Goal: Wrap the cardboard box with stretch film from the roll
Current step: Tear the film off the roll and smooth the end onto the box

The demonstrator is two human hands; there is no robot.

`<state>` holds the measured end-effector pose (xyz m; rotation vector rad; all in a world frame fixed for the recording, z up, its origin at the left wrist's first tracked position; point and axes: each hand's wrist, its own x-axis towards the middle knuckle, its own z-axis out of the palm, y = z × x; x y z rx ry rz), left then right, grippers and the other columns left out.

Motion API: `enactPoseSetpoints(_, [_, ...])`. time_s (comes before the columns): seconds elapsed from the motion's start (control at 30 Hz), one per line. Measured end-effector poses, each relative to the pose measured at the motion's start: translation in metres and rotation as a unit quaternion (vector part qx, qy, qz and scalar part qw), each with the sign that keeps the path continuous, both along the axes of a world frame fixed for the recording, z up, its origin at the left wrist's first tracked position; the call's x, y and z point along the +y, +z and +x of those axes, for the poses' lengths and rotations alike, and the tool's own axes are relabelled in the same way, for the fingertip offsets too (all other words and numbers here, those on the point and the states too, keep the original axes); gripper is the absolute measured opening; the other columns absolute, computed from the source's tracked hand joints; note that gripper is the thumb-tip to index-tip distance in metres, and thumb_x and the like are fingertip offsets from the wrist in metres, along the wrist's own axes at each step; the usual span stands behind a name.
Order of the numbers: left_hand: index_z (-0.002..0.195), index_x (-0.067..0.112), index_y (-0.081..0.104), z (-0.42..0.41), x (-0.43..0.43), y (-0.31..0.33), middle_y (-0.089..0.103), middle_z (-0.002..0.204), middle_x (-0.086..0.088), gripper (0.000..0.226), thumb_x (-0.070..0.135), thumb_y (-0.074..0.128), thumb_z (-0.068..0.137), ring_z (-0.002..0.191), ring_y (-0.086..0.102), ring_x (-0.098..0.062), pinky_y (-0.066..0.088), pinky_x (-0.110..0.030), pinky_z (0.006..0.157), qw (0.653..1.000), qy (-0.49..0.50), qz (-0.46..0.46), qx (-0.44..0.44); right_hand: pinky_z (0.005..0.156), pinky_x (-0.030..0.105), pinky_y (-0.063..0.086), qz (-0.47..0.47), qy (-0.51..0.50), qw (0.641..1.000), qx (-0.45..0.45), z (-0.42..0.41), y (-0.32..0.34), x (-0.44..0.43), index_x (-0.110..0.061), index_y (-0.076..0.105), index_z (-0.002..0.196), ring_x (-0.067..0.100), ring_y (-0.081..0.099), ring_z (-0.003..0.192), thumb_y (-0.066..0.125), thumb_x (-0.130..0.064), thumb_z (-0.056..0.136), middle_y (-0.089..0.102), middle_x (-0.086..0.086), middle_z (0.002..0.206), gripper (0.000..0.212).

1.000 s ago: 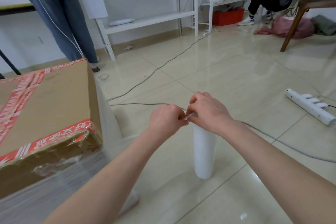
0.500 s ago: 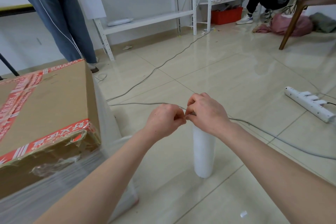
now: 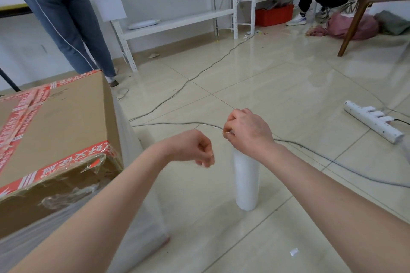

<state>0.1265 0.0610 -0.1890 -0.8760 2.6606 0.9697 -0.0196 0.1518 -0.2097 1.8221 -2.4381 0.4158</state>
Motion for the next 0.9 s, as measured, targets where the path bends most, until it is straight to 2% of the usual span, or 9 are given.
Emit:
enactPoseSetpoints(0.03, [0.076, 0.017, 0.062, 0.001, -0.003, 0.003, 0.07, 0.074, 0.008, 0.012, 0.023, 0.073, 0.077, 0.069, 0.062, -0.009, 0.052, -0.03, 0.078, 1.0, 0.022, -0.016, -0.014, 0.09, 0.026, 0.035, 0.003, 0.002, 1.0, 0.0, -0.001, 0.001, 0.0, -0.03, 0.068, 0.107, 0.017, 0.042, 0.118, 0.05, -0.033, 0.095, 0.05, -0.008, 0.122, 0.022])
enactPoseSetpoints(0.1, [0.093, 0.02, 0.057, -0.003, -0.006, 0.007, 0.066, 0.085, 0.009, 0.04, 0.044, 0.078, 0.068, 0.082, 0.06, -0.012, 0.049, -0.03, 0.078, 0.986, 0.085, -0.14, -0.038, 0.098, 0.027, 0.032, 0.025, 0.004, 1.0, 0.002, -0.003, 0.002, 0.001, -0.034, 0.063, 0.116, 0.017, 0.039, 0.122, 0.056, -0.037, 0.091, 0.047, -0.007, 0.127, 0.026])
enactPoseSetpoints(0.17, [0.11, 0.022, 0.048, -0.011, 0.0, 0.009, 0.058, 0.101, 0.008, 0.064, 0.053, 0.079, 0.063, 0.097, 0.057, -0.016, 0.046, -0.033, 0.082, 0.96, 0.116, -0.254, -0.017, 0.105, 0.032, 0.031, 0.051, -0.017, 0.999, 0.002, -0.006, 0.004, 0.005, -0.039, 0.05, 0.13, 0.019, 0.036, 0.128, 0.065, -0.046, 0.081, 0.04, -0.006, 0.136, 0.052])
enactPoseSetpoints(0.27, [0.129, 0.022, 0.042, -0.029, 0.014, -0.002, 0.053, 0.12, 0.005, 0.084, 0.058, 0.077, 0.062, 0.115, 0.05, -0.017, 0.045, -0.036, 0.089, 0.954, 0.088, -0.286, 0.016, 0.091, 0.036, 0.04, 0.074, -0.094, 0.992, -0.039, -0.01, 0.008, 0.013, -0.039, 0.035, 0.137, 0.023, 0.039, 0.125, 0.072, -0.056, 0.068, 0.035, -0.002, 0.137, 0.08])
enactPoseSetpoints(0.4, [0.119, 0.022, 0.055, -0.047, 0.024, -0.027, 0.063, 0.111, 0.007, 0.062, 0.061, 0.067, 0.072, 0.109, 0.054, -0.017, 0.043, -0.032, 0.086, 0.949, 0.061, -0.305, -0.052, 0.072, 0.031, 0.041, 0.086, -0.109, 0.988, -0.063, -0.012, 0.009, 0.015, -0.036, 0.043, 0.127, 0.025, 0.056, 0.101, 0.073, -0.053, 0.069, 0.041, -0.001, 0.123, 0.068])
enactPoseSetpoints(0.6, [0.09, 0.03, 0.07, -0.046, 0.022, -0.035, 0.069, 0.099, 0.008, 0.009, 0.033, 0.065, 0.083, 0.094, 0.062, -0.014, 0.045, -0.025, 0.07, 0.962, 0.108, -0.251, -0.007, 0.079, 0.031, 0.041, 0.11, -0.046, 0.993, -0.024, -0.025, 0.014, 0.019, -0.044, 0.033, 0.137, 0.023, 0.039, 0.121, 0.064, -0.024, 0.08, 0.032, -0.011, 0.139, 0.068])
enactPoseSetpoints(0.73, [0.097, 0.032, 0.069, -0.044, 0.025, -0.038, 0.068, 0.099, 0.008, 0.014, 0.034, 0.064, 0.084, 0.099, 0.06, -0.014, 0.041, -0.026, 0.071, 0.961, 0.106, -0.256, 0.009, 0.091, 0.031, 0.041, 0.113, -0.024, 0.993, 0.004, -0.026, 0.013, 0.03, -0.044, 0.032, 0.139, 0.022, 0.028, 0.132, 0.066, -0.024, 0.08, 0.024, -0.008, 0.147, 0.071])
enactPoseSetpoints(0.8, [0.11, 0.031, 0.065, -0.043, 0.026, -0.039, 0.066, 0.105, 0.009, 0.027, 0.04, 0.063, 0.085, 0.105, 0.057, -0.013, 0.042, -0.027, 0.078, 0.961, 0.103, -0.256, 0.022, 0.112, 0.035, 0.026, 0.1, -0.006, 0.994, 0.043, -0.022, 0.015, 0.034, -0.042, 0.031, 0.141, 0.024, 0.012, 0.142, 0.072, -0.039, 0.077, 0.016, -0.004, 0.153, 0.076])
enactPoseSetpoints(0.9, [0.11, 0.029, 0.066, -0.042, 0.03, -0.041, 0.066, 0.104, 0.005, 0.027, 0.042, 0.061, 0.087, 0.104, 0.058, -0.016, 0.04, -0.027, 0.076, 0.957, 0.098, -0.271, 0.031, 0.12, 0.046, 0.002, 0.074, 0.053, 0.986, 0.139, -0.009, 0.011, 0.031, -0.037, 0.038, 0.139, 0.028, -0.006, 0.147, 0.067, -0.048, 0.079, 0.013, 0.0, 0.156, 0.067])
